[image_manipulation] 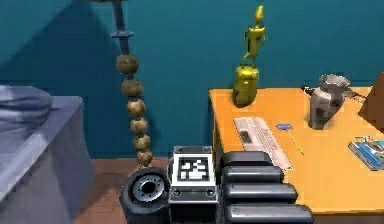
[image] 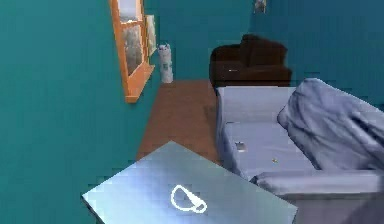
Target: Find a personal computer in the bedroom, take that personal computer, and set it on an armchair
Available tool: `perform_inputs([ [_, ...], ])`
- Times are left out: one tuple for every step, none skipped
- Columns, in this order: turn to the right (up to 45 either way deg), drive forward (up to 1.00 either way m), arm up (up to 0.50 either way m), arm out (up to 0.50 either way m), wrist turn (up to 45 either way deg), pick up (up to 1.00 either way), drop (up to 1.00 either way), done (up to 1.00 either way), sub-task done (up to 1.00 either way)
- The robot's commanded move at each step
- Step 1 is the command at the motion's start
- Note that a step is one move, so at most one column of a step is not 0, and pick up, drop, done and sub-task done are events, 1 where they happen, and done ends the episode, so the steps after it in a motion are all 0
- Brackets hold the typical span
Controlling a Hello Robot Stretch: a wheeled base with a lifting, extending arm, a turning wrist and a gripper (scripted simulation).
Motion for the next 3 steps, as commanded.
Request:
perform_inputs([
  [0.0, 0.45, 0.00, 0.00, 0.0, 0.00, 0.00, 0.00, 0.00],
  [0.0, 1.00, 0.00, 0.00, 0.0, 0.00, 0.00, 0.00, 0.00],
  [45.0, 0.00, 0.00, 0.00, 0.0, 0.00, 0.00, 0.00, 0.00],
])
